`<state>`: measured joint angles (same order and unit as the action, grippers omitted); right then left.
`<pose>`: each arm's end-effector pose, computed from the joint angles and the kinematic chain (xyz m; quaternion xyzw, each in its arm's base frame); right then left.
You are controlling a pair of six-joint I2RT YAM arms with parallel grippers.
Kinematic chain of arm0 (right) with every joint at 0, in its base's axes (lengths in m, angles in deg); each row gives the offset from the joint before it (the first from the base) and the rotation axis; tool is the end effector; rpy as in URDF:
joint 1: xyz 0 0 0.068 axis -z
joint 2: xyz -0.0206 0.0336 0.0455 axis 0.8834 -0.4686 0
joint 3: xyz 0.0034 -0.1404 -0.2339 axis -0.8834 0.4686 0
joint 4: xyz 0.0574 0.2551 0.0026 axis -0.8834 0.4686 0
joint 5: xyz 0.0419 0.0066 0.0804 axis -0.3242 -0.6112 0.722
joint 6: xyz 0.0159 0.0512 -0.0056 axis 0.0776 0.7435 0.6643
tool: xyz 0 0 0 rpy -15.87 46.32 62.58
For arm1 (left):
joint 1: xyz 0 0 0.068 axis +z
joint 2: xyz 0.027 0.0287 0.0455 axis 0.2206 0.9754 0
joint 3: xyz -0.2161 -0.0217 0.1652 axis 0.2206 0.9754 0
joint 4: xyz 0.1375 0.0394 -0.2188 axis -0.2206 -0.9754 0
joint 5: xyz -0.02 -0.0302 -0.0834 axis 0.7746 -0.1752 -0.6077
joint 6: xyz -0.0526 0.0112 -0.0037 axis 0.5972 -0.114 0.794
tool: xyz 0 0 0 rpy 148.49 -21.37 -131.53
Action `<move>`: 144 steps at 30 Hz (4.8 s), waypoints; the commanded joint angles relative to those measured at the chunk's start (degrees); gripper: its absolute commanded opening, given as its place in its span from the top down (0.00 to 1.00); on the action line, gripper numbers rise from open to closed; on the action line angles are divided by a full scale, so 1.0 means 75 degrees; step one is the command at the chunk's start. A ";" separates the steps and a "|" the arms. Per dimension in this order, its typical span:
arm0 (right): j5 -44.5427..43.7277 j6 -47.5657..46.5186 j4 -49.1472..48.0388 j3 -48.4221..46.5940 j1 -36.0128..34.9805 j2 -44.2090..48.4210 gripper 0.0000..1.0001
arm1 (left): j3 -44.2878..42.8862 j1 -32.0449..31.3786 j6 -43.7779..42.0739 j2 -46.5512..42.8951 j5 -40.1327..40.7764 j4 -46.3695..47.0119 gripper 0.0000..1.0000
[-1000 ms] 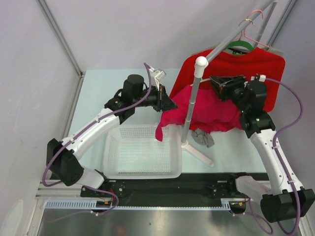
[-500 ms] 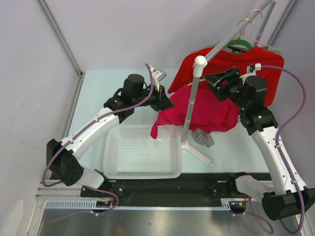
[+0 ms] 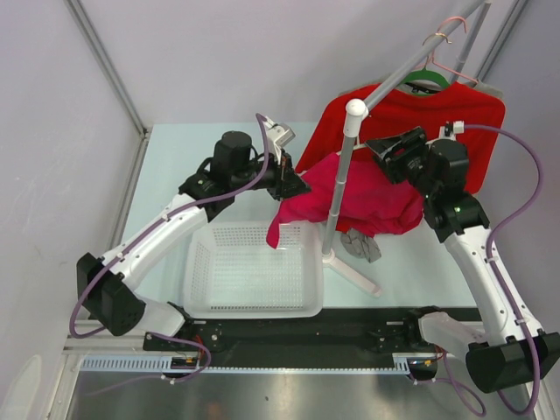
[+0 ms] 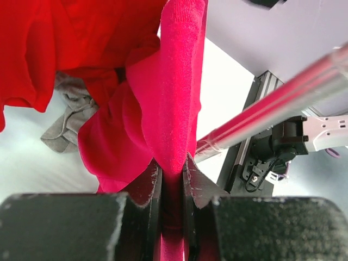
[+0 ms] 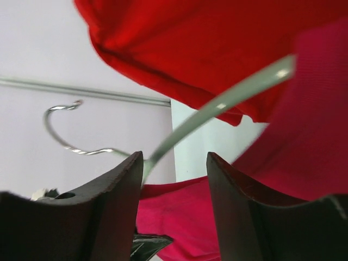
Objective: Remove the t-shirt from the hanger
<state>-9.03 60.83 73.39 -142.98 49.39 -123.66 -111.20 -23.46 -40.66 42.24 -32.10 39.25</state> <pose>0.2312 0.0566 0.4114 0.2781 0.7150 0.4230 0.4822 0.2514 -0.2082 0.3786 0.3128 0.7347 -0.4470 0.4032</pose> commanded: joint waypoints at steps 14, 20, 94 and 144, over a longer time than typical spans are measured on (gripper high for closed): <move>-0.1115 0.1003 -0.0376 0.0545 0.0177 0.0415 0.76 | -0.0006 0.0023 -0.0434 -0.0636 -0.0742 0.0832 1.00; -0.1104 0.1061 -0.0681 0.0675 0.0189 0.0333 0.62 | 0.0123 0.0023 -0.0551 -0.0811 -0.0836 0.0891 1.00; -0.2780 0.4905 -0.0376 0.1331 -0.0924 0.1529 1.00 | -0.1892 -0.0821 0.0925 0.1134 0.1085 0.1957 0.59; -0.2111 0.4518 -0.0763 0.1003 -0.1088 0.0919 1.00 | -0.2689 -0.0938 0.1336 0.2446 0.0066 0.2567 0.55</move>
<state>-24.83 93.97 73.35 -132.25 42.26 -117.27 -127.70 -30.06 -31.46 60.19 -32.03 57.61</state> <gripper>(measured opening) 0.067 0.485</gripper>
